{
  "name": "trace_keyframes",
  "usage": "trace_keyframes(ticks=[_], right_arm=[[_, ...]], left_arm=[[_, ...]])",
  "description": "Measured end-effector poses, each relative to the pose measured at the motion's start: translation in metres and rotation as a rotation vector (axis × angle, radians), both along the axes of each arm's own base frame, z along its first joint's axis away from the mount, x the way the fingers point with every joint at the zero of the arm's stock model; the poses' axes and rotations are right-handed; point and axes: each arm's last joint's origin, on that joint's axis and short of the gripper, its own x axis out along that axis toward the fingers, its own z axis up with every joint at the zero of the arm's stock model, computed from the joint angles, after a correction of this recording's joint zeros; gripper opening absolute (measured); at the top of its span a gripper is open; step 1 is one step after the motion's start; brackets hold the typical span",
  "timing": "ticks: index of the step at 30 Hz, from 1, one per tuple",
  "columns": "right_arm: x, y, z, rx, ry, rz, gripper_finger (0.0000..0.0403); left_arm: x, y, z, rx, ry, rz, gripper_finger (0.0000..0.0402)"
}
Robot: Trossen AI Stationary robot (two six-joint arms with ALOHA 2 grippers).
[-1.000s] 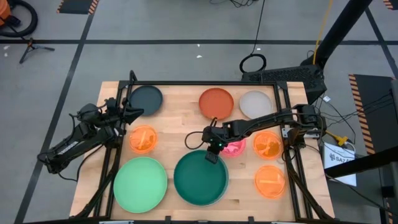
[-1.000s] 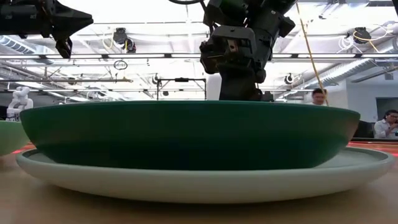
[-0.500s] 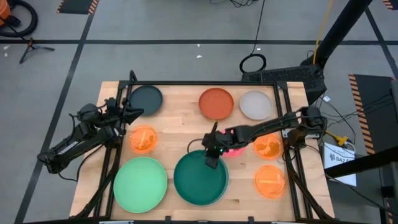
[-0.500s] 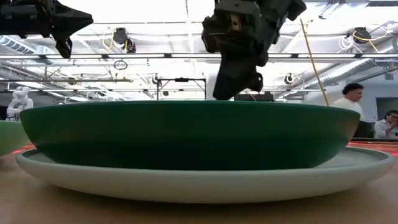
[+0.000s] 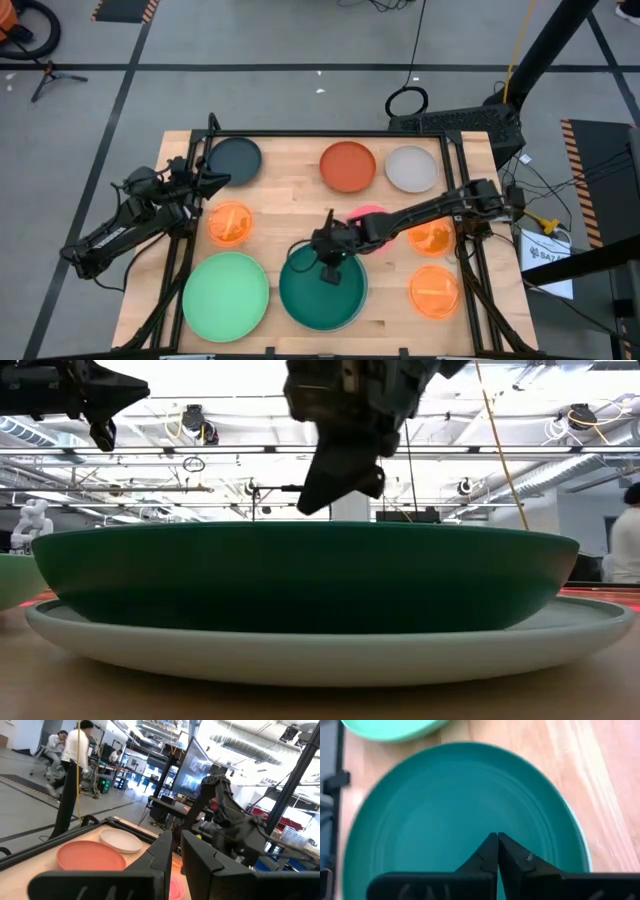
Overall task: Stack plastic plates
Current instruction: Adjust the stacked plates
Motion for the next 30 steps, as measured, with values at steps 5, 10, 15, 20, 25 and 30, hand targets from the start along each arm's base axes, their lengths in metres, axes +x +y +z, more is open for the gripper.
trace_keyframes(ticks=[5, 10, 15, 20, 25, 30], right_arm=[[0.014, 0.009, -0.003, -0.044, 0.062, 0.063, 0.0002], [0.021, 0.018, -0.014, -0.078, 0.162, 0.112, 0.0002], [0.020, 0.021, -0.018, -0.070, 0.211, 0.144, 0.0002], [0.018, 0.026, -0.024, -0.092, 0.243, 0.170, 0.0002], [0.020, 0.030, -0.035, -0.098, 0.263, 0.181, 0.0002], [0.023, 0.032, -0.044, -0.098, 0.256, 0.185, 0.0002]], left_arm=[[0.000, 0.000, 0.000, -0.001, 0.001, 0.003, 0.0047], [0.000, 0.000, 0.000, -0.002, 0.002, 0.003, 0.0047], [0.000, 0.000, 0.000, -0.006, 0.000, 0.002, 0.0047], [0.000, 0.000, 0.000, -0.027, -0.005, -0.001, 0.0047], [0.000, 0.000, 0.000, -0.030, -0.006, -0.002, 0.0047], [0.000, 0.000, 0.000, -0.047, -0.008, -0.006, 0.0047]])
